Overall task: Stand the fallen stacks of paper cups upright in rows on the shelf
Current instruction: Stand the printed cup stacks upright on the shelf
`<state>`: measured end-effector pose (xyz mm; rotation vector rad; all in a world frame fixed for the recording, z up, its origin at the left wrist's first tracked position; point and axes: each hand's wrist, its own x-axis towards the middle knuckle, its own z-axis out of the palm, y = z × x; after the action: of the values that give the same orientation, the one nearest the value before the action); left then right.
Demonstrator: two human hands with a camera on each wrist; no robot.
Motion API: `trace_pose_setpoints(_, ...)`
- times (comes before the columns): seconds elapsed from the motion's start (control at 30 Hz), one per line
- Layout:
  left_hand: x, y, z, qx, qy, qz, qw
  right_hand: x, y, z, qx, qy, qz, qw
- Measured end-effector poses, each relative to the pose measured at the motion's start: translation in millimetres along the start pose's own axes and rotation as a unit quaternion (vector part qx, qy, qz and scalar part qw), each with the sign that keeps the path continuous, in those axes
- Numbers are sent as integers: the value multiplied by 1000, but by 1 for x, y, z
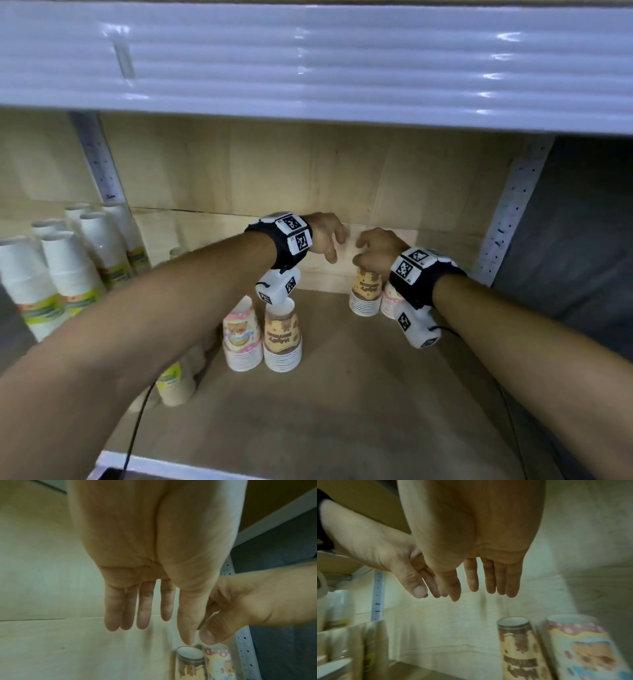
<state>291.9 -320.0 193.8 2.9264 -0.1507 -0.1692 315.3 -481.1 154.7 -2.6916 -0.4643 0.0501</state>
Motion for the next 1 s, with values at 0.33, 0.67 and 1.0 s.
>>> trace_pose_setpoints(0.33,-65,-58,4,33,-19,-105,994,-19,-75,38,6,-101,-110,989)
trace_pose_setpoints(0.67,-99,-89,33,48,-53,-117,991,-40,-97,70,22,-193,-161,968)
trace_pose_setpoints(1.0,-110,-91,44,56,-41,-90,994,-46,-110,78,-11,-223,-183,957)
